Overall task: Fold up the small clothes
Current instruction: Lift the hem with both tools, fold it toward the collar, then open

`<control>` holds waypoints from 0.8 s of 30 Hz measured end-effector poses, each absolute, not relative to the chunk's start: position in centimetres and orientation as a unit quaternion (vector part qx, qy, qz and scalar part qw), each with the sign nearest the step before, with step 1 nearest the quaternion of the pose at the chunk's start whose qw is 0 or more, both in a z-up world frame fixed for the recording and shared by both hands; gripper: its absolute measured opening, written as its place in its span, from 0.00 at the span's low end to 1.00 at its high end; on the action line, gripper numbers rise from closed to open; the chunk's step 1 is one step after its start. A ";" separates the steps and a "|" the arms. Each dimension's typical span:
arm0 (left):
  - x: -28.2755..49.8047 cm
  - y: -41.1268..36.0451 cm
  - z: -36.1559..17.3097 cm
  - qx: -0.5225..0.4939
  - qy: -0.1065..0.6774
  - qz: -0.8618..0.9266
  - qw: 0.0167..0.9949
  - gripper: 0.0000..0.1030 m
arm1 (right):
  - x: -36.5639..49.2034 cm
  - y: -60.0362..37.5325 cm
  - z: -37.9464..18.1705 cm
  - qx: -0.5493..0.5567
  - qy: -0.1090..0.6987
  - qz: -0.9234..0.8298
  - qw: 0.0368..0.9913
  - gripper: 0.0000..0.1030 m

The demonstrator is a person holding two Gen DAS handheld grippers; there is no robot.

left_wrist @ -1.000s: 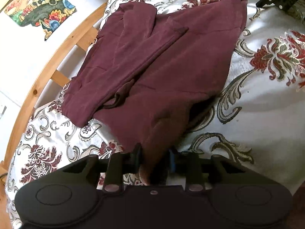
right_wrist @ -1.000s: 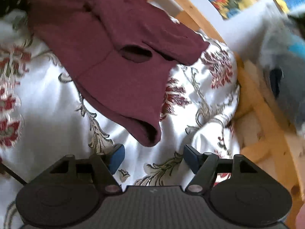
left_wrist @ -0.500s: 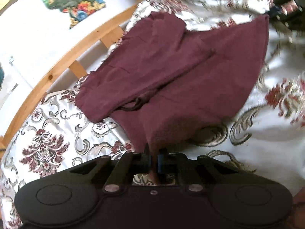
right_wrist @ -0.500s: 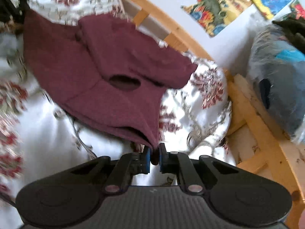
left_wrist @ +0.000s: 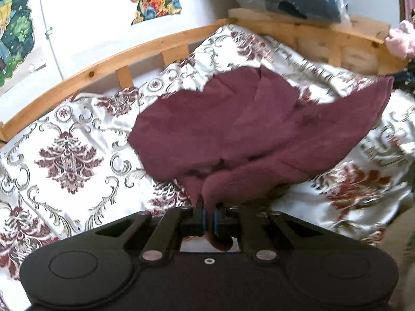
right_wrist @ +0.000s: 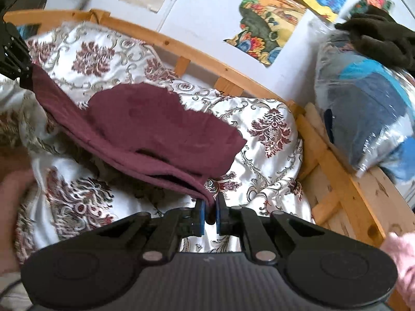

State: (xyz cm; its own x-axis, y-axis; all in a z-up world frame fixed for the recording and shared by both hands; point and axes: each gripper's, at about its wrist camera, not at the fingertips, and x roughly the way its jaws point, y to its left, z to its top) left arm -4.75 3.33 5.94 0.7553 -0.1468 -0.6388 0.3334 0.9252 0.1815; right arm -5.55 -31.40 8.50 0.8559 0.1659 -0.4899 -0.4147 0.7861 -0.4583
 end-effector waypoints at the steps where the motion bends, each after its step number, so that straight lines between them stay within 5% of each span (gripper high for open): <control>1: -4.7 3.4 6.6 0.143 0.323 -0.135 0.926 0.05 | -5.6 -31.5 9.0 -0.279 0.217 0.156 0.922 0.09; 12: 7.5 4.4 10.6 0.091 0.348 -0.097 0.928 0.06 | 6.1 -30.7 10.1 -0.267 0.181 0.114 0.940 0.09; 24: 23.0 5.4 8.0 0.103 0.399 -0.050 0.910 0.06 | 23.9 -27.3 7.7 -0.289 0.212 0.116 0.926 0.09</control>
